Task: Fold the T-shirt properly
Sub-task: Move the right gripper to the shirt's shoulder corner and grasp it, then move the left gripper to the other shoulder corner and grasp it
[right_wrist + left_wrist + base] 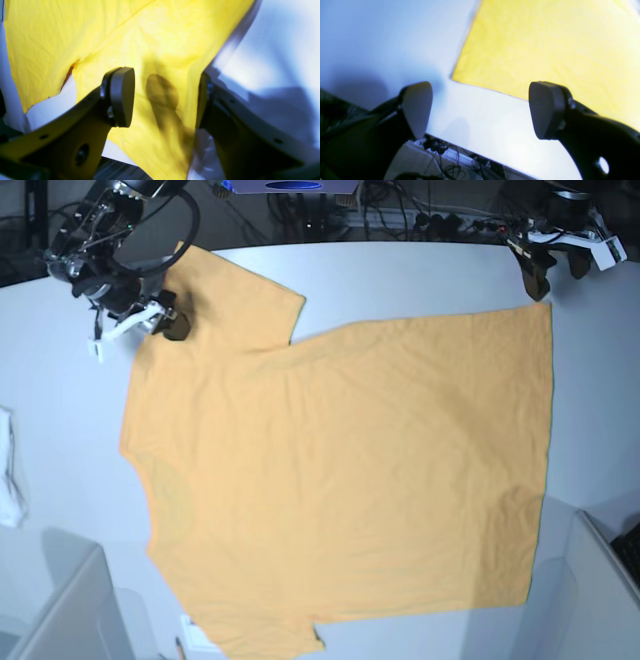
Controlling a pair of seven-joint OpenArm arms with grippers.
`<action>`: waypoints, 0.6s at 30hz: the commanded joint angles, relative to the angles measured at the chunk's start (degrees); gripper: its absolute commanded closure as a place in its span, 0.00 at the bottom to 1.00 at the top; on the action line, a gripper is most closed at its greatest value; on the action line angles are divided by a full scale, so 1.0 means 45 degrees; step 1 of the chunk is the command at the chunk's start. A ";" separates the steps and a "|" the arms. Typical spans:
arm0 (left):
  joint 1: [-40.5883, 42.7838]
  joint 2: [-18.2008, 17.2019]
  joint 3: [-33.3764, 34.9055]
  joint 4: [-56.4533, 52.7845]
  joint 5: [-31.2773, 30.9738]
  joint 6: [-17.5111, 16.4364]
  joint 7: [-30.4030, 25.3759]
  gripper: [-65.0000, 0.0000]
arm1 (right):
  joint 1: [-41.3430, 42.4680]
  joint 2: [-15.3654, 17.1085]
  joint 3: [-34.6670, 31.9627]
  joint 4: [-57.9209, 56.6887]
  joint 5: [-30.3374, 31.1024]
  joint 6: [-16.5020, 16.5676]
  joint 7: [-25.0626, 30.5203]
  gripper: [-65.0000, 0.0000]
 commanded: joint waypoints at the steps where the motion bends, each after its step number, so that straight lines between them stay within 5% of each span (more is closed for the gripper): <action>1: -0.0201 0.0230 -0.0460 0.0113 -0.0108 -0.0078 0.0253 0.12 | -0.0273 -0.0024 -0.0019 -0.0148 -0.1132 -0.0119 -0.0932 0.54; 5: -0.1666 0.1344 -0.2316 -0.0161 -0.0108 -0.0488 0.2832 0.12 | -0.0273 0.0035 -0.0019 -0.0148 -0.1132 -0.0119 -0.0932 0.99; 9: -0.3307 0.2145 -0.4563 -0.1040 -0.0088 -0.2187 0.5665 0.12 | -0.0214 0.0035 -0.0038 -0.0148 -0.1132 -0.0119 -0.0991 1.00; 12: -0.4675 0.2282 -0.6399 -0.2251 -0.0010 -0.2539 0.7677 0.12 | -0.0253 0.0035 -0.0038 -0.0128 -0.1151 -0.0119 -0.0991 1.00; 18: -0.5691 0.2067 -0.6712 -0.3247 0.0010 -0.3262 0.8947 0.12 | -0.0273 0.0035 -0.0038 -0.0089 -0.1151 -0.0119 -0.0991 1.00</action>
